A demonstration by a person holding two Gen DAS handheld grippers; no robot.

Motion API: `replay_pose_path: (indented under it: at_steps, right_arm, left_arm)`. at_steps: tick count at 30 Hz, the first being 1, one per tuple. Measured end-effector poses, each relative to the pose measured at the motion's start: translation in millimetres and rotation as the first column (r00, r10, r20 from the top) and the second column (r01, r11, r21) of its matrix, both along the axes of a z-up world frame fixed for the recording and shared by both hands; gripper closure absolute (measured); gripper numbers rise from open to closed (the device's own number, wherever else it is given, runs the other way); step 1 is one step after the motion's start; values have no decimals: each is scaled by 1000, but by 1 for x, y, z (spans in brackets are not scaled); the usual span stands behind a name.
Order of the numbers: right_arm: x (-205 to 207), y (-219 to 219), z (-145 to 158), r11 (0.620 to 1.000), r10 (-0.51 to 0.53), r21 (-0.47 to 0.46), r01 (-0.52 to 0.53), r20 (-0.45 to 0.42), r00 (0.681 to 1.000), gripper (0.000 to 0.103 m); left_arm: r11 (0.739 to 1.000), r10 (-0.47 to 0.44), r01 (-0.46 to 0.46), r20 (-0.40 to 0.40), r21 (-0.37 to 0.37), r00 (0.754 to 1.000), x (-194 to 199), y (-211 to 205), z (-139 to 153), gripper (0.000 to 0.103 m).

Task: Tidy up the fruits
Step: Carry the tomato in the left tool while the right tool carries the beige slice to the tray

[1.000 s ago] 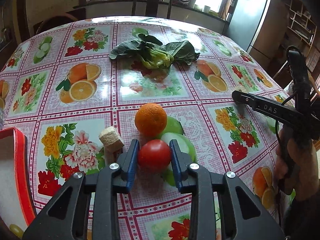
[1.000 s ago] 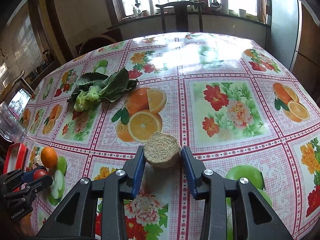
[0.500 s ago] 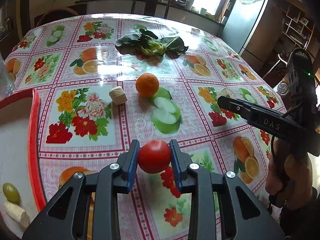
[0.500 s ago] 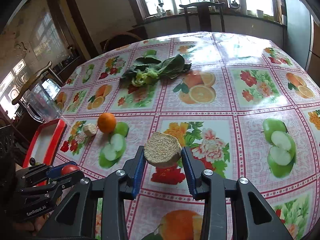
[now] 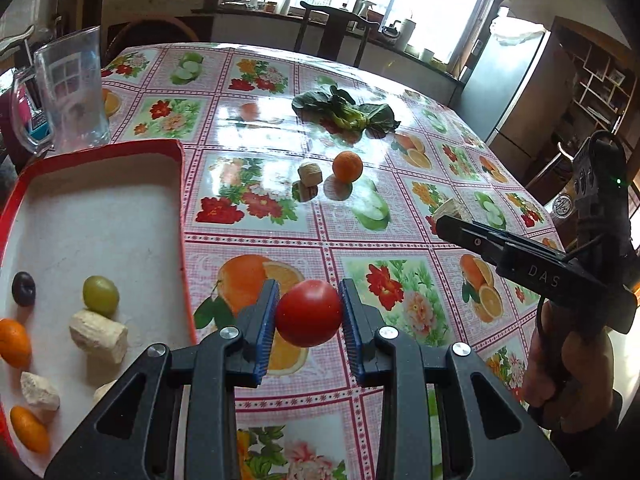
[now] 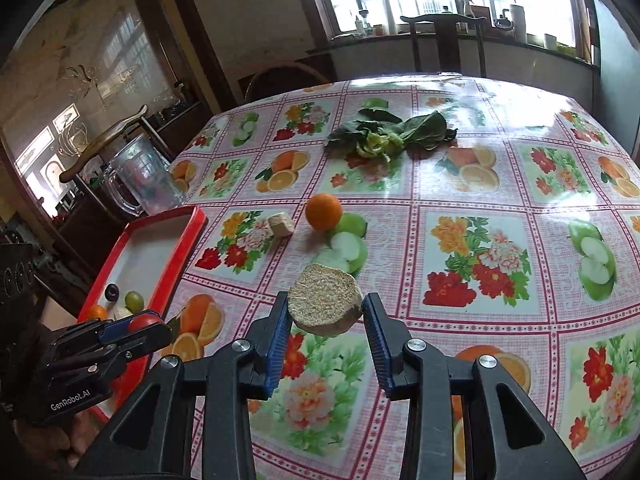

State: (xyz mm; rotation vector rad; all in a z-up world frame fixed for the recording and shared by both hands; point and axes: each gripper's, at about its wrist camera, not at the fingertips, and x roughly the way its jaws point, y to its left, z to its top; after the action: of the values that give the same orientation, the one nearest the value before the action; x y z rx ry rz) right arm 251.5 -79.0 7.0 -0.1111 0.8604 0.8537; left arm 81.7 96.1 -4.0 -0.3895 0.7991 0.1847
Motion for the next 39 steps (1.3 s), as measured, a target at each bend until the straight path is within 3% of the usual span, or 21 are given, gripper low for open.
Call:
replay_pose_path:
  at_steps: [19, 39]
  right_arm:
    - [-75, 43, 1, 992, 127, 19, -127, -24, 992, 66]
    - [-104, 80, 1, 978, 208, 6, -208, -23, 978, 66]
  left_arm:
    - [994, 108, -108, 34, -11, 994, -64, 39, 6, 75]
    - [986, 169, -168, 40, -16, 985, -94, 67, 3, 75]
